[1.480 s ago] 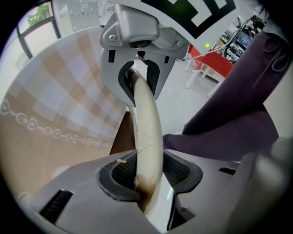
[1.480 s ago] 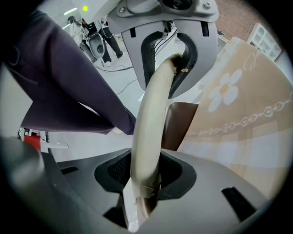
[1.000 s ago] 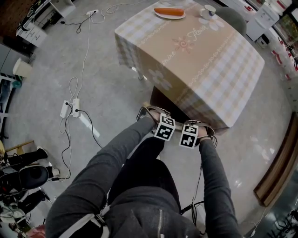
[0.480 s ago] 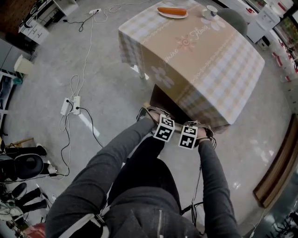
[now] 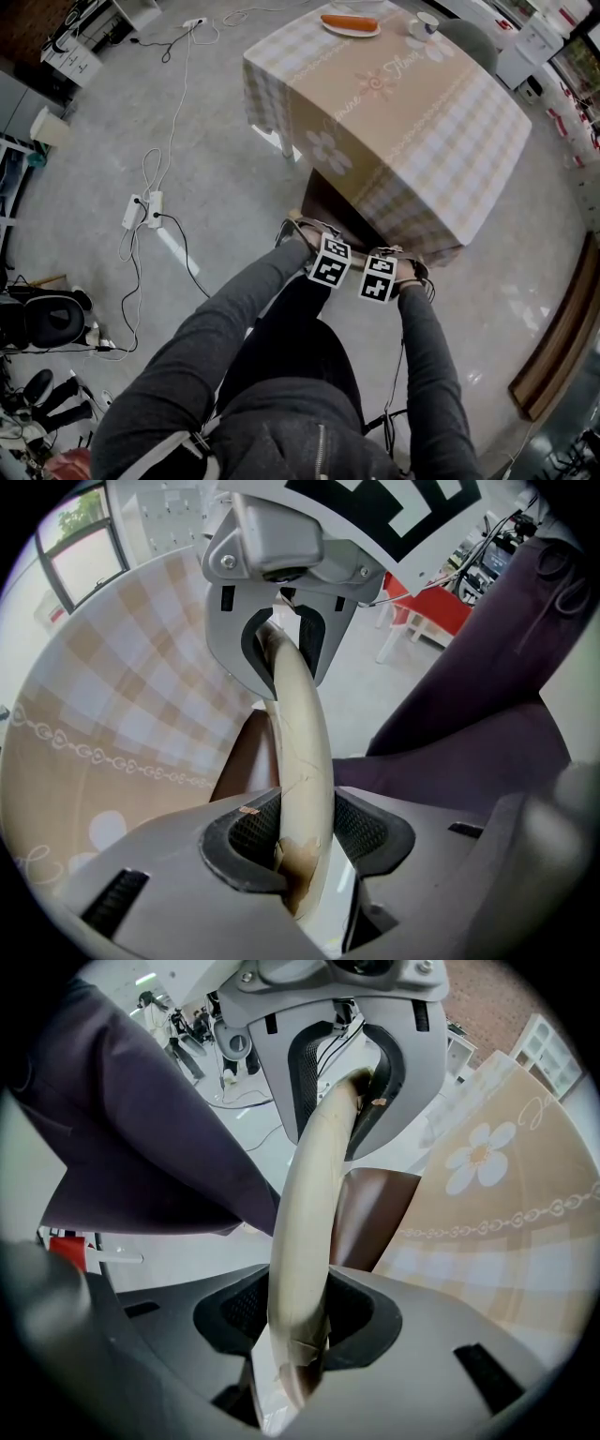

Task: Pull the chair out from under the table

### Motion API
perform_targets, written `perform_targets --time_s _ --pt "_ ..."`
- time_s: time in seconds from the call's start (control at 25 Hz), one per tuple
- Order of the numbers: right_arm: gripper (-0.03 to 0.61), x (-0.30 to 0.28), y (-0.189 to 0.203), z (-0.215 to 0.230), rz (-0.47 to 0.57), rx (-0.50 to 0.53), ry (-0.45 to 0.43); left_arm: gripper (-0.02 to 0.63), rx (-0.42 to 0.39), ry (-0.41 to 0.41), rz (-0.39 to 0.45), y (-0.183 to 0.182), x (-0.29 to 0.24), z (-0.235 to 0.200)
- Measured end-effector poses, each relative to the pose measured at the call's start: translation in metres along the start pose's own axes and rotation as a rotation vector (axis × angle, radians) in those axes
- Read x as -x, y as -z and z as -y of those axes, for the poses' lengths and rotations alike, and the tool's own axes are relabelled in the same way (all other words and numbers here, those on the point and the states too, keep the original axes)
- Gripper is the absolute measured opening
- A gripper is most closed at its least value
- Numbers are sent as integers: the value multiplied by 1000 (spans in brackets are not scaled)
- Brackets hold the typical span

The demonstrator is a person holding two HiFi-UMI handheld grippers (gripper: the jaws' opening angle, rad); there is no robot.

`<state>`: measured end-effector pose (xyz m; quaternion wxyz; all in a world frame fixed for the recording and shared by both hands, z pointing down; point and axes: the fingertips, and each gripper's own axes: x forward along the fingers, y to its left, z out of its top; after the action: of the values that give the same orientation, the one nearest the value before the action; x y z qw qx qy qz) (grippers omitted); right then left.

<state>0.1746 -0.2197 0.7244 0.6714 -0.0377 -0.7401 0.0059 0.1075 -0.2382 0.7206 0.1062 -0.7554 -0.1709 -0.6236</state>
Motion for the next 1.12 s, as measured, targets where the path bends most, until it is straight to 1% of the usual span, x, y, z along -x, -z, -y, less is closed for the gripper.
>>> perform_targets --time_s 0.48,0.84,1.12 --pt "133 -6 -9 -27 -6 -4 8 160 1 -8 -6 -1 -5 28" --pt "133 -9 -16 -41 -19 -10 24 160 -3 -32 -10 -1 -7 43" --pt "133 -11 -21 -60 -18 -14 25 160 -5 -30 -10 -4 -9 62"
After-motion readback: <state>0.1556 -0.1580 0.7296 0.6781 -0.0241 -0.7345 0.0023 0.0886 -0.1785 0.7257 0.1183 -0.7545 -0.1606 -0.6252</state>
